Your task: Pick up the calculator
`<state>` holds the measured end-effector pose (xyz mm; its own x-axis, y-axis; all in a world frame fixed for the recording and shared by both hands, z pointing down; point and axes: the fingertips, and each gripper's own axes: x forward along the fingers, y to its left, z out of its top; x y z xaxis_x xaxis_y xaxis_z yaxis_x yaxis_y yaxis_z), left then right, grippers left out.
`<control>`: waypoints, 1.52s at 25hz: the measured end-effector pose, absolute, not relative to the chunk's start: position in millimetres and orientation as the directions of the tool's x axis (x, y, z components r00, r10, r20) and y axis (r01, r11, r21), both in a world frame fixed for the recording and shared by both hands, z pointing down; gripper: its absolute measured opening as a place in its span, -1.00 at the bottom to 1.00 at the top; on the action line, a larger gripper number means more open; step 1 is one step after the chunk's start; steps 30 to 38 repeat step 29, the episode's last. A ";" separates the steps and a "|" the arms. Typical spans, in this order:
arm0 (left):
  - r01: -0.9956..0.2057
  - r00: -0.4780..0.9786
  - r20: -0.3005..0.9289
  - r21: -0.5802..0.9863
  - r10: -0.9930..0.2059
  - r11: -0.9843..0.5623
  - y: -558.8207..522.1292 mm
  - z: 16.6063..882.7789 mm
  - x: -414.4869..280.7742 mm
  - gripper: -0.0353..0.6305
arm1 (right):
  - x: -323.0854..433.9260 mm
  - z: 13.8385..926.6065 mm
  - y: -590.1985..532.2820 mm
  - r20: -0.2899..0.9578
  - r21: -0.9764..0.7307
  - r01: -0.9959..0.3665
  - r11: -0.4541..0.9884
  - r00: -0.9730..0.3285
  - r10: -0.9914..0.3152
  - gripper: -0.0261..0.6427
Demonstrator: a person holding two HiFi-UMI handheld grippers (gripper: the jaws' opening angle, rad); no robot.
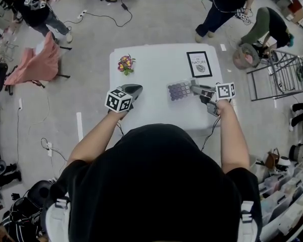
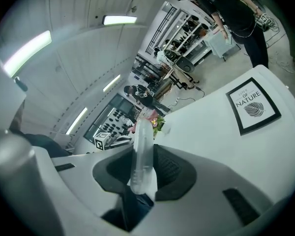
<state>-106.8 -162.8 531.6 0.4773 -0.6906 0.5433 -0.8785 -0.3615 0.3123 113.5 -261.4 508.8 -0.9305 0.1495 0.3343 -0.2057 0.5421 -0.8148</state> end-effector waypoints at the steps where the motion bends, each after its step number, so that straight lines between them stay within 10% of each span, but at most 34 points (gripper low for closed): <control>1: -0.879 0.477 0.544 0.312 -0.690 -0.361 -160.7 531.8 -106.5 -0.82 | 114.4 509.3 -259.4 0.334 -0.817 -0.207 0.538 -0.931 0.149 -0.60; 38: -0.882 0.470 0.547 0.321 -0.693 -0.344 -144.8 546.6 -109.0 -0.82 | 111.7 535.0 -242.4 0.345 -0.822 -0.225 0.524 -0.928 0.142 -0.60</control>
